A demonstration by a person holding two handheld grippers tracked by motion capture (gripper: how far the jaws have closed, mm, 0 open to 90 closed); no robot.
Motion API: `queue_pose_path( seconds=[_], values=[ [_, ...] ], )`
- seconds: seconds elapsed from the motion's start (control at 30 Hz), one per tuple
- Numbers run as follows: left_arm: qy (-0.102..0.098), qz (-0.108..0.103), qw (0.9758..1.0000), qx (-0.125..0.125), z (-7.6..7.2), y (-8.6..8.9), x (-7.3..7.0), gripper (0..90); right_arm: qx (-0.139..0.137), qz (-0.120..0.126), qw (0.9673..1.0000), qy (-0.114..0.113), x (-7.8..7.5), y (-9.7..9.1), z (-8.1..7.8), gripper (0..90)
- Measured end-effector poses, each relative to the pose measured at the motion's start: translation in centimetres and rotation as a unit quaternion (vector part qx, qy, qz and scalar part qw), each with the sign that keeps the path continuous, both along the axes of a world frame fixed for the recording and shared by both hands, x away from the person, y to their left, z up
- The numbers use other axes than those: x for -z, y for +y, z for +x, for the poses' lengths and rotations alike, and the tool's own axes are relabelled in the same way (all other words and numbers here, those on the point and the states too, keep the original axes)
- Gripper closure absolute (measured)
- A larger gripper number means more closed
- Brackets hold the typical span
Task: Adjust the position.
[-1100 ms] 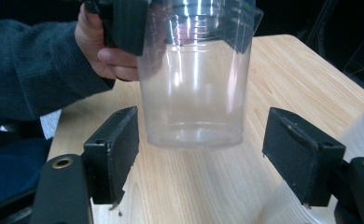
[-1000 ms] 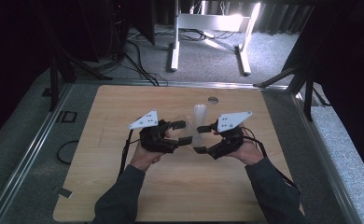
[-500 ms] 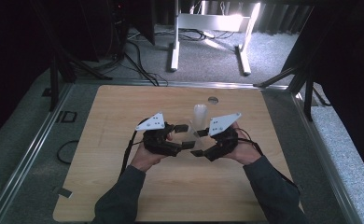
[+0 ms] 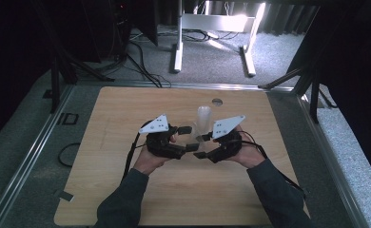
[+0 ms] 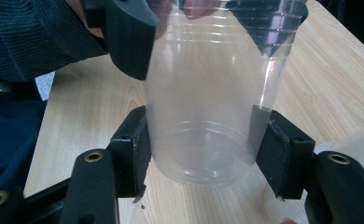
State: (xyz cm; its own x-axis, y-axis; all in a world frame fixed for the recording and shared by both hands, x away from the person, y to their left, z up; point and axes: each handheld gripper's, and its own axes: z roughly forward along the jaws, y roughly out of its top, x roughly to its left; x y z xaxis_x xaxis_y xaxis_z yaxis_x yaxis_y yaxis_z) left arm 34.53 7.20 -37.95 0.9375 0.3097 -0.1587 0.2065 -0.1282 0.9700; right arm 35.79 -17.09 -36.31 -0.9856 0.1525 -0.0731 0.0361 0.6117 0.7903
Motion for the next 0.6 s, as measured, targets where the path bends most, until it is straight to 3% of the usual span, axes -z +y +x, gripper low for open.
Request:
queue_pose_path(
  seconds=[0.37,0.6],
  values=[
    [-0.003,-0.018,0.9998,-0.013,-0.13,0.04,-0.25,25.5,0.002,0.022,0.9998,0.004,0.1,0.05,0.05,41.2],
    [-0.012,-0.042,0.9987,-0.028,-0.31,0.16,-0.36,22.7,0.008,0.057,0.9982,0.015,0.52,0.13,0.12,41.2]
  ],
)
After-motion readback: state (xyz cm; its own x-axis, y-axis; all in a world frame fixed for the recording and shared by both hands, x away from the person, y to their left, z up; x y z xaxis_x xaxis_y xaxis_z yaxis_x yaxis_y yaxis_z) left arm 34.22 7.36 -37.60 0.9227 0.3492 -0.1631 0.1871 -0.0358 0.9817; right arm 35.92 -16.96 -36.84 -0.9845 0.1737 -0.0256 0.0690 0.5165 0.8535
